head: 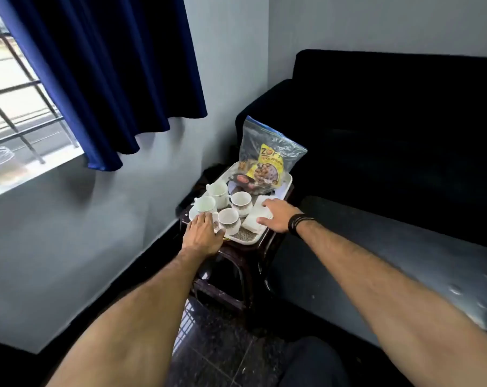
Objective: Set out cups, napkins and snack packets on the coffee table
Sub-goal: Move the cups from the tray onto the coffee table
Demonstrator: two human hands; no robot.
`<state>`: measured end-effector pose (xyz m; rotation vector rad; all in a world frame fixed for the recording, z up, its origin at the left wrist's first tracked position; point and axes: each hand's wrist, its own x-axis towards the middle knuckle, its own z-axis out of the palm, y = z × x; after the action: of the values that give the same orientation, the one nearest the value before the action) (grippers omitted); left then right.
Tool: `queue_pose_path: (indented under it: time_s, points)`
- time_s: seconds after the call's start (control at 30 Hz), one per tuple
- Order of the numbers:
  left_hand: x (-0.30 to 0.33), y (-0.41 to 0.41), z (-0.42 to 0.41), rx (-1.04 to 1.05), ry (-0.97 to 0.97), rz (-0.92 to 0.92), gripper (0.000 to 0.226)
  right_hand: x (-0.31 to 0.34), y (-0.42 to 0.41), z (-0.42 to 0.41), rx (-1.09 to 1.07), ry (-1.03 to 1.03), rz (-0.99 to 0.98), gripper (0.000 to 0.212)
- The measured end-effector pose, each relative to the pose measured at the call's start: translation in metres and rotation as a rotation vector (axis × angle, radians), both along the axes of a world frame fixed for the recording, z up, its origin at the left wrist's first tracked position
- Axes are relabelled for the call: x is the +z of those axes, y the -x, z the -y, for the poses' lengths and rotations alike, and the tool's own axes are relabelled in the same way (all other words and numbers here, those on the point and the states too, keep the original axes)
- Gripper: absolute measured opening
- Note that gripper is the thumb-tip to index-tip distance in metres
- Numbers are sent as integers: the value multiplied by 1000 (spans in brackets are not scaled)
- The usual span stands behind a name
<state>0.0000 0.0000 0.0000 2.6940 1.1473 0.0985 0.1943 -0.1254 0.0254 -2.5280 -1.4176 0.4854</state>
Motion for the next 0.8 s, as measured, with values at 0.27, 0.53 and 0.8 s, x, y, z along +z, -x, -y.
queue_pose_path:
  time_s: [0.27,0.53,0.8]
  points:
    - [-7,-17,-52,241,94,124,57,-34,45,-77,28,-72,-62,77]
    - [-14,-53,-94,333,211,102,71,-59,41,-101,47,-82,7,73]
    - [-19,-67,-94,344,230,27,80,-57,24,-78,-112,-409,-48,67]
